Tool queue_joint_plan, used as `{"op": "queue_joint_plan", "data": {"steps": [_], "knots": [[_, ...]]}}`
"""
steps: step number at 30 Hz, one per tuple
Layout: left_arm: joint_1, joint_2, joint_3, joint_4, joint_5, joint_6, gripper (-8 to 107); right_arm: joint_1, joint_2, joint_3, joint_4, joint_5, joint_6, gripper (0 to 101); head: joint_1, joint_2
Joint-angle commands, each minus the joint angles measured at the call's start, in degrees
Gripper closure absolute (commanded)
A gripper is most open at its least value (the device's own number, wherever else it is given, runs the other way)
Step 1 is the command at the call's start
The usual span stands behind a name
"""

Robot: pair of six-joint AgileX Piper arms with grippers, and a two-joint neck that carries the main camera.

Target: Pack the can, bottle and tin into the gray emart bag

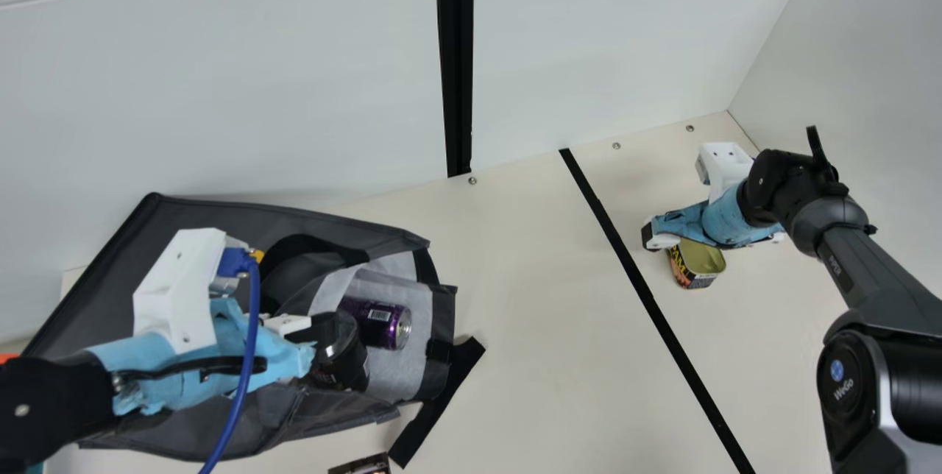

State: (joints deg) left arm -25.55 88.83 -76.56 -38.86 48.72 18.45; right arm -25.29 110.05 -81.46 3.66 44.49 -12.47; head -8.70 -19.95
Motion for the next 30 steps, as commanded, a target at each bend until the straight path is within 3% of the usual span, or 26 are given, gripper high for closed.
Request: {"op": "queue_joint_plan", "data": {"steps": [1, 4, 18, 30], "knots": [[0.00, 0.00, 0.00, 0.00, 0.00, 0.00, 89, 0.03, 0.60, -0.14, -0.33, -0.11, 0.17, 10, -1.30, -0.05], [0.00, 0.00, 0.00, 0.00, 0.00, 0.00, 89, 0.11, 1.46, -0.29, -0.74, -0.30, 0.42, 10, -1.30, -0.05], [0.00, 0.00, 0.00, 0.00, 0.00, 0.00, 89, 0.33, 2.88, -0.37, -1.69, -0.49, 0.76, 101, -1.30, -0.05], [0.00, 0.00, 0.00, 0.00, 0.00, 0.00, 89, 1.15, -0.52, 0.65, -0.51, -0.26, -0.54, 101, -1.30, -0.05]]}}
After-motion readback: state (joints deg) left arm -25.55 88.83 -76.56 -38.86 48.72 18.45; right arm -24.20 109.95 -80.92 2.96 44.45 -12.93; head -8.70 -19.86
